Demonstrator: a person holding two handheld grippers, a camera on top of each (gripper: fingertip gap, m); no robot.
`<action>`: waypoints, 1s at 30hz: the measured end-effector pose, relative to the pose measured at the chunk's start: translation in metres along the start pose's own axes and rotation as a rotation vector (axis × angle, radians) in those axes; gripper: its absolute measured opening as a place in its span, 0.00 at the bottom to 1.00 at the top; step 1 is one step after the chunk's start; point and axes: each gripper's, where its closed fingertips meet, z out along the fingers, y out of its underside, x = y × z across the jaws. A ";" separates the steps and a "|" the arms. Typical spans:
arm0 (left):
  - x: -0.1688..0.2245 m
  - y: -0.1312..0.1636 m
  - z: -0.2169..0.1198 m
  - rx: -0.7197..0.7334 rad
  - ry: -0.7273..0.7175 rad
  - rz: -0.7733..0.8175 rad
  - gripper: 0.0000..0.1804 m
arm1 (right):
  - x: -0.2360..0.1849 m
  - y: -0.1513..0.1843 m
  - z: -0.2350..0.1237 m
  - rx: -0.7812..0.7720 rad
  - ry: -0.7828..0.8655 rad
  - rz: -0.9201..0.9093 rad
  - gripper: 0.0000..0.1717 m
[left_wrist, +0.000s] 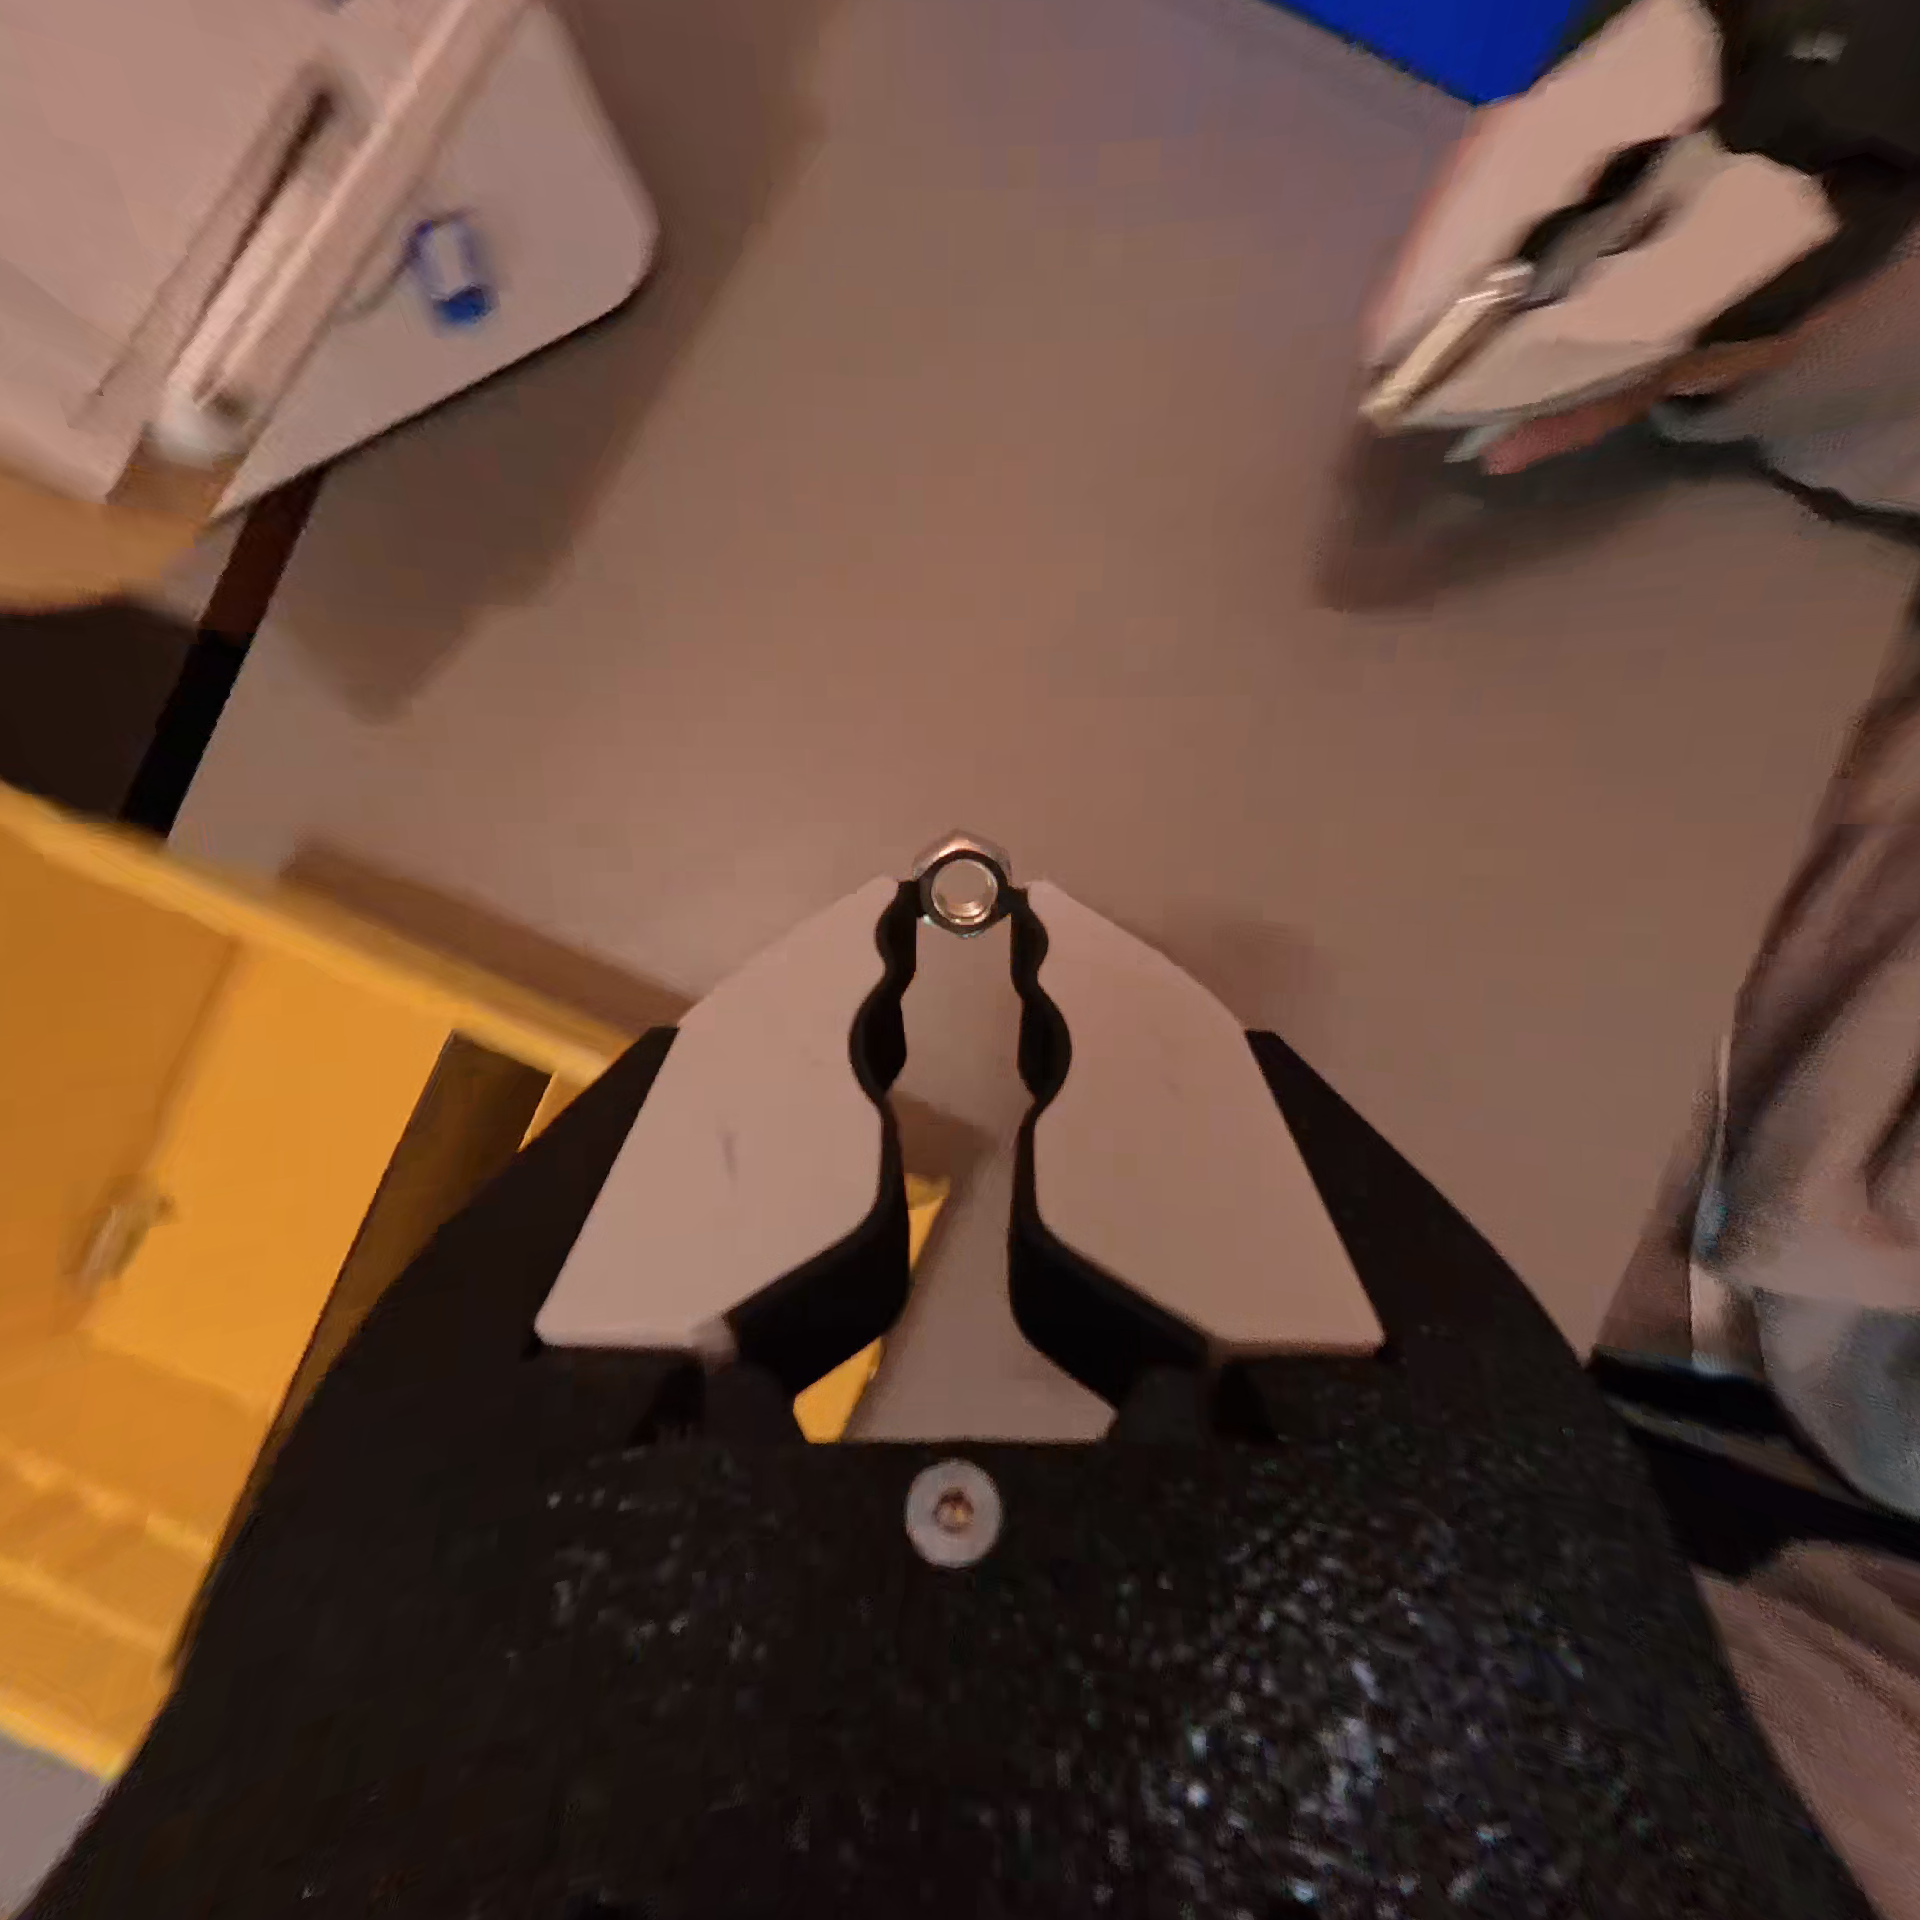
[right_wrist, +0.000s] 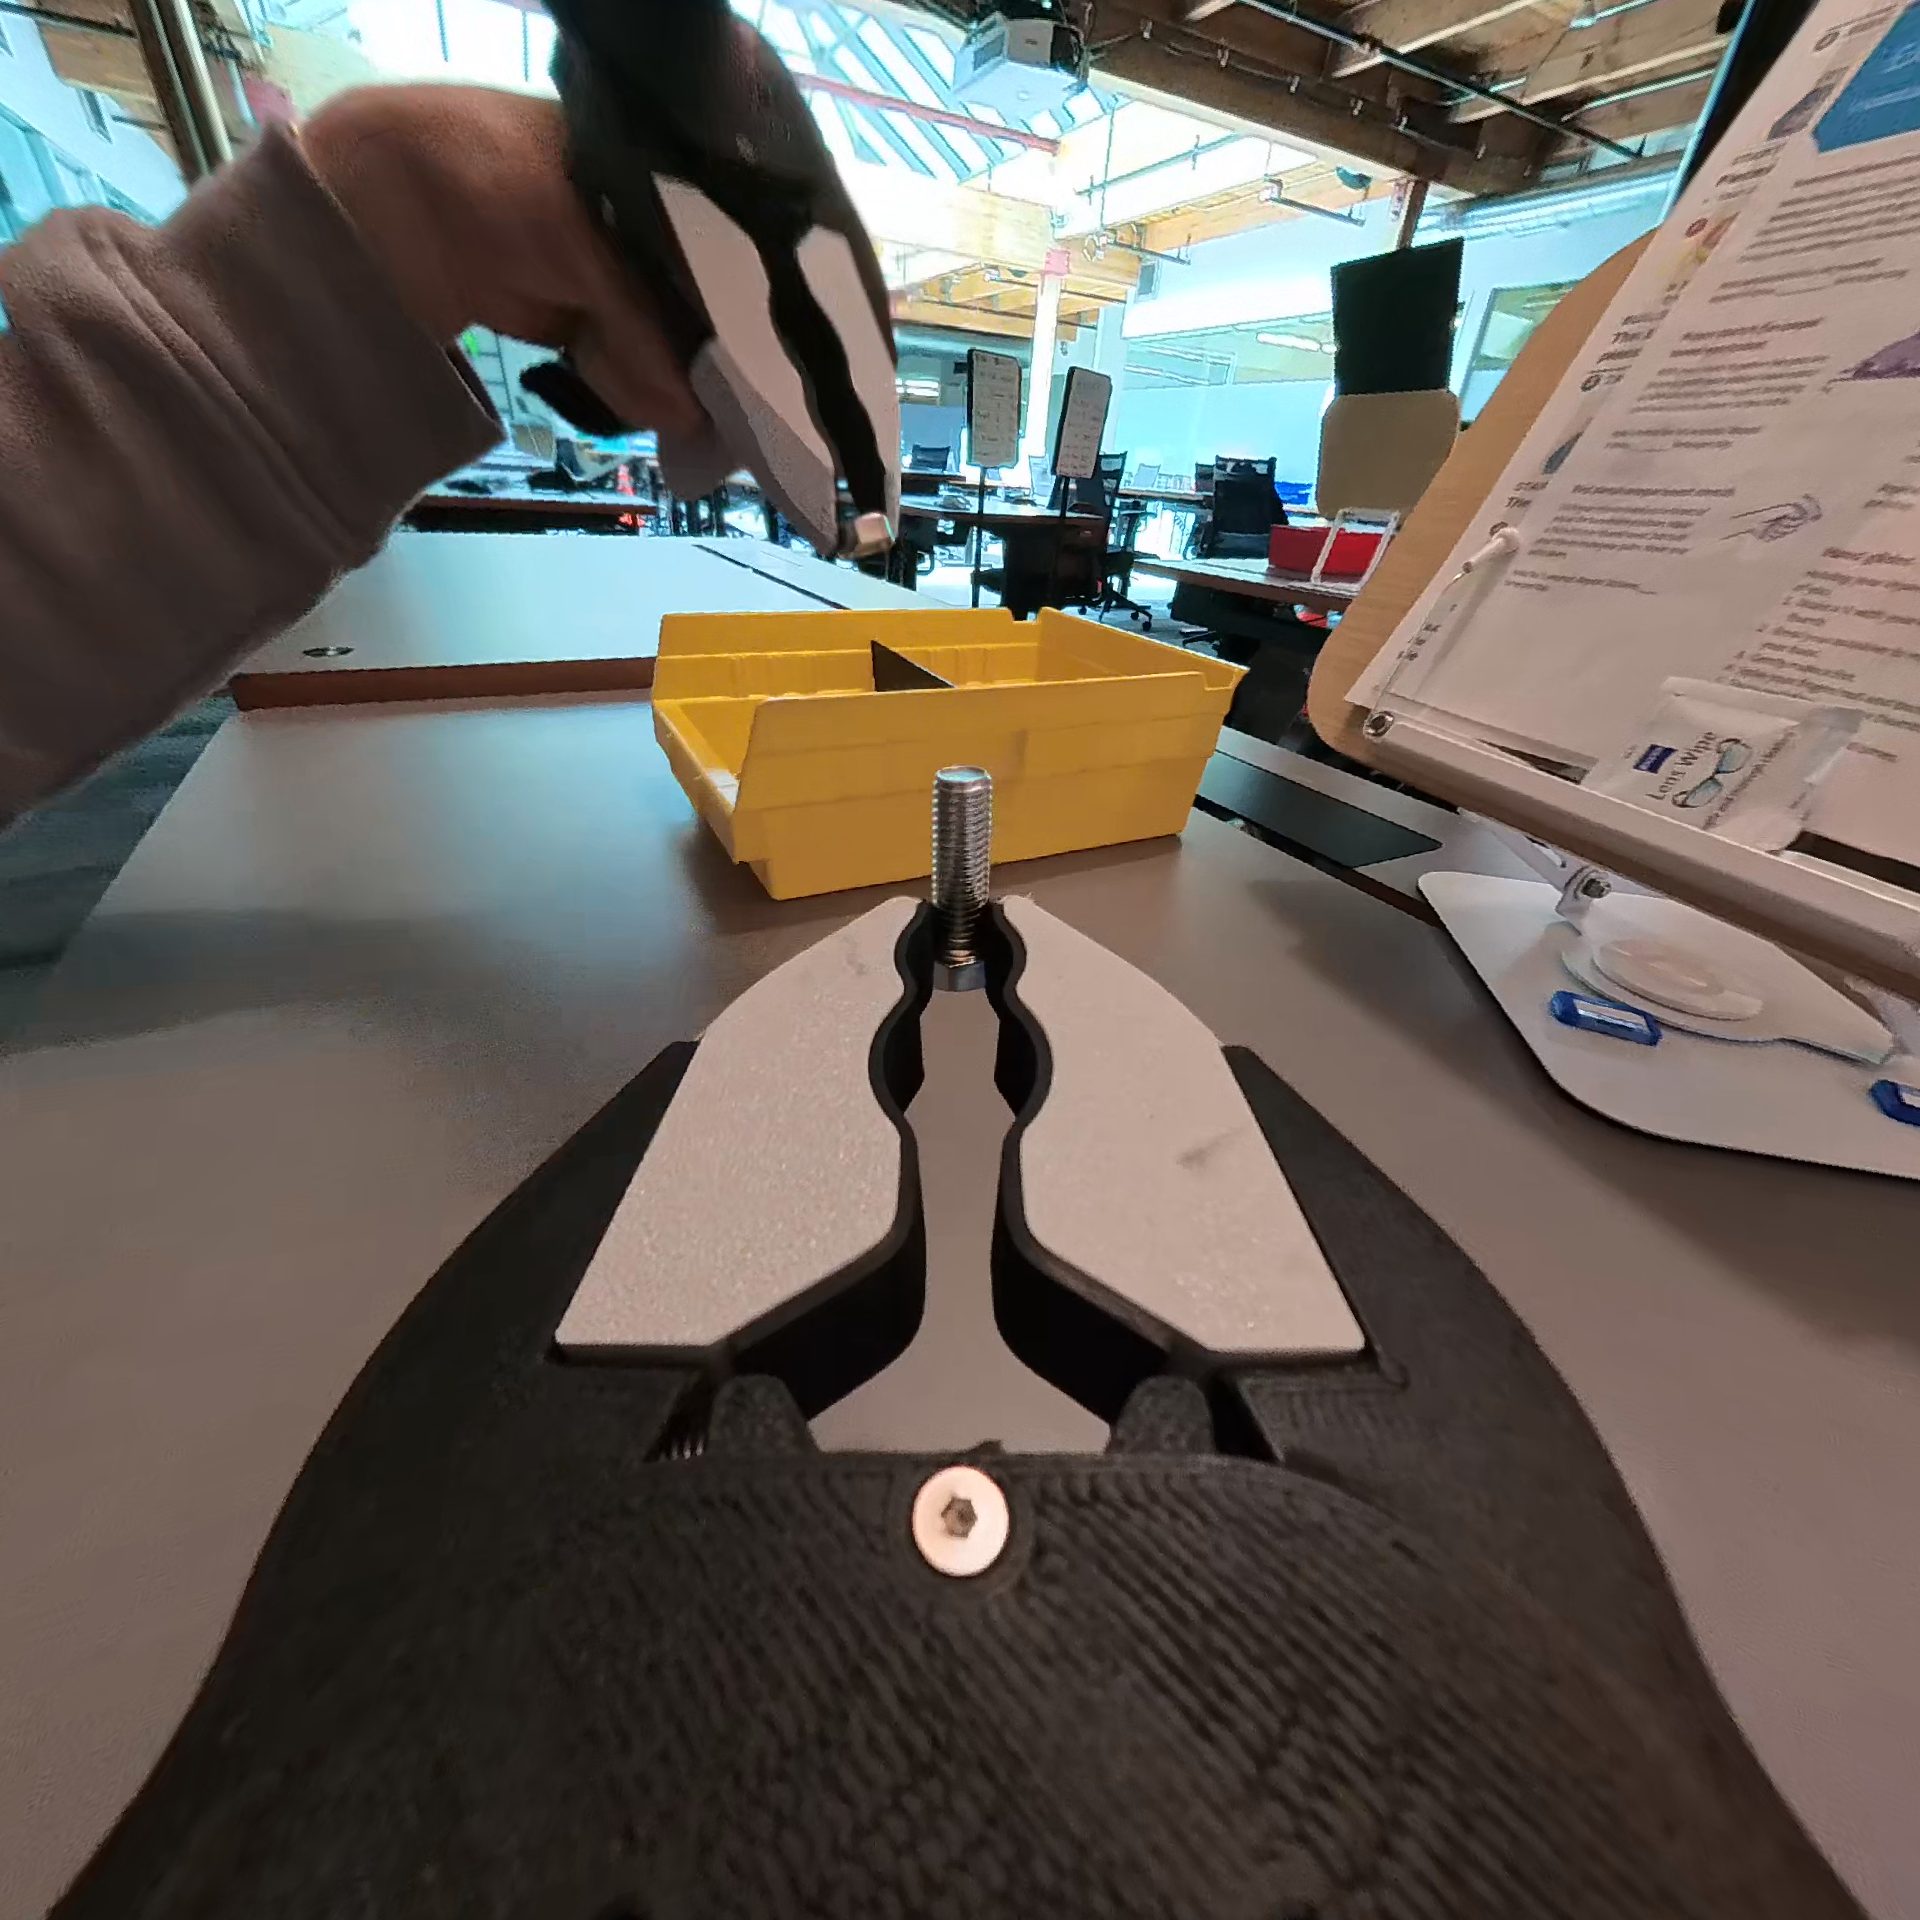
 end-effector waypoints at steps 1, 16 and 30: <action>0.015 -0.009 0.005 -0.011 0.022 0.059 0.09 | -0.002 0.001 0.002 -0.008 -0.004 0.001 0.05; 0.095 -0.059 0.073 -0.044 0.092 0.339 0.09 | -0.022 0.016 0.005 -0.087 -0.136 -0.016 0.05; 0.095 -0.049 0.089 -0.128 0.112 0.333 0.09 | -0.020 0.028 0.009 -0.161 -0.098 -0.079 0.05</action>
